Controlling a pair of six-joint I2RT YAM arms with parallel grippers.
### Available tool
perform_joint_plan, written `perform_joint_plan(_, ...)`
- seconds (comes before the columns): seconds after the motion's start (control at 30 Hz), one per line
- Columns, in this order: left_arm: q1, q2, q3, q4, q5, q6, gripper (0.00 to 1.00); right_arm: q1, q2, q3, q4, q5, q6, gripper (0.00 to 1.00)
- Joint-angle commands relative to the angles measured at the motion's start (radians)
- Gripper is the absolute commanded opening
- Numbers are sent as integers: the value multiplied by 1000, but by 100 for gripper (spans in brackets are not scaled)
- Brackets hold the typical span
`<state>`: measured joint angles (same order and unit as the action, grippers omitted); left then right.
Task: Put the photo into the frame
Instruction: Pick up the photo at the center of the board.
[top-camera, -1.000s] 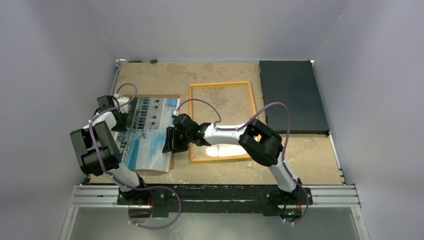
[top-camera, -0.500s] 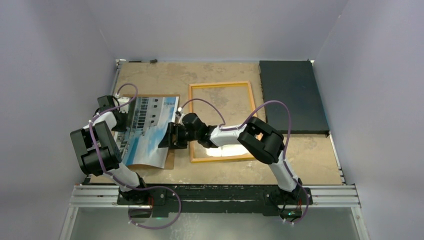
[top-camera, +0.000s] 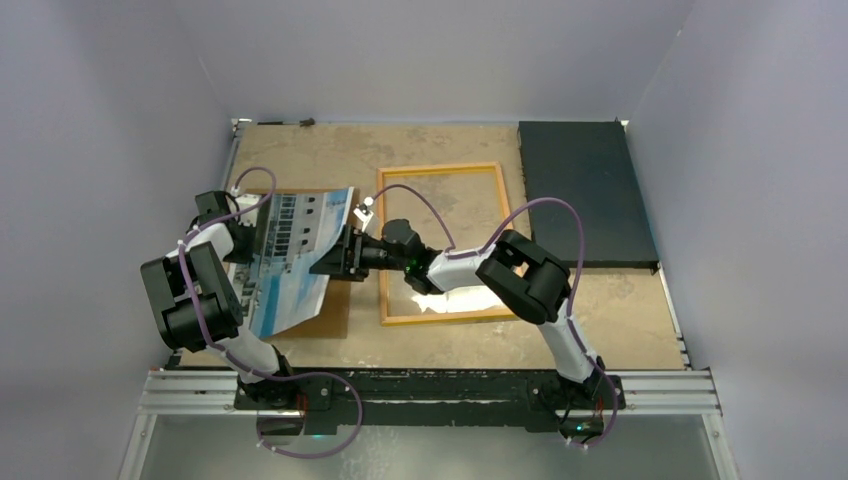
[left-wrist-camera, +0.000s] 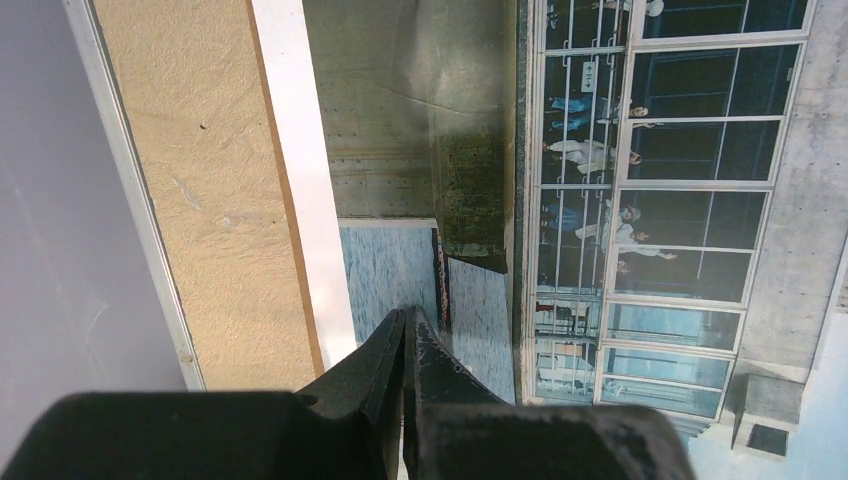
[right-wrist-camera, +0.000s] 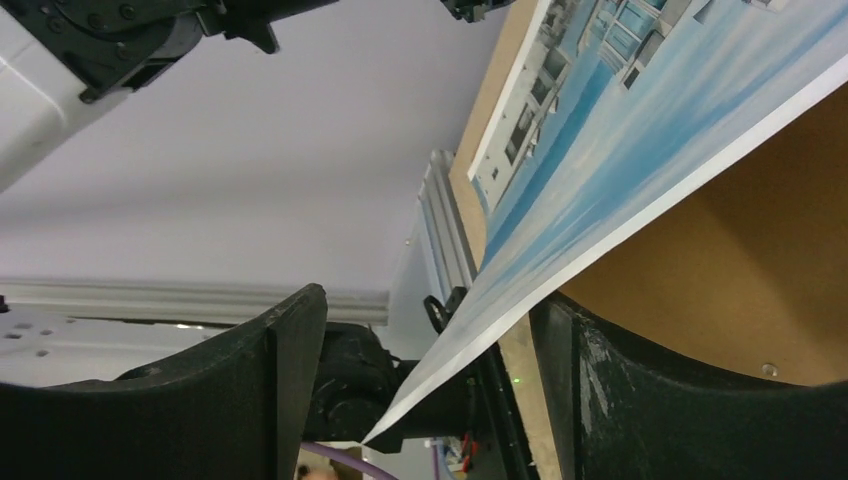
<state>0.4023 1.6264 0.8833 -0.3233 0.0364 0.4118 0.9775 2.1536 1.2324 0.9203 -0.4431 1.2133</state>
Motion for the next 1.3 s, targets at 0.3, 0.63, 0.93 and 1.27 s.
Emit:
perform_joint_plan(0.3,-8,1,-12,-103,20,0,0,-13,-11,87,-292,39,-59,36)
perform_joint_plan(0.63,-9,-130,282,-417,195,1,37,-29,-98,227,-566,157,-201,0)
perform_joint_plan(0.93,-44,-256,506,-661,572,210,68,-194,-147,489,-715,184,-158,0)
perform_joint_plan(1.27,-175,-551,311,-459,671,446,79,-273,-211,587,-752,174,-66,0)
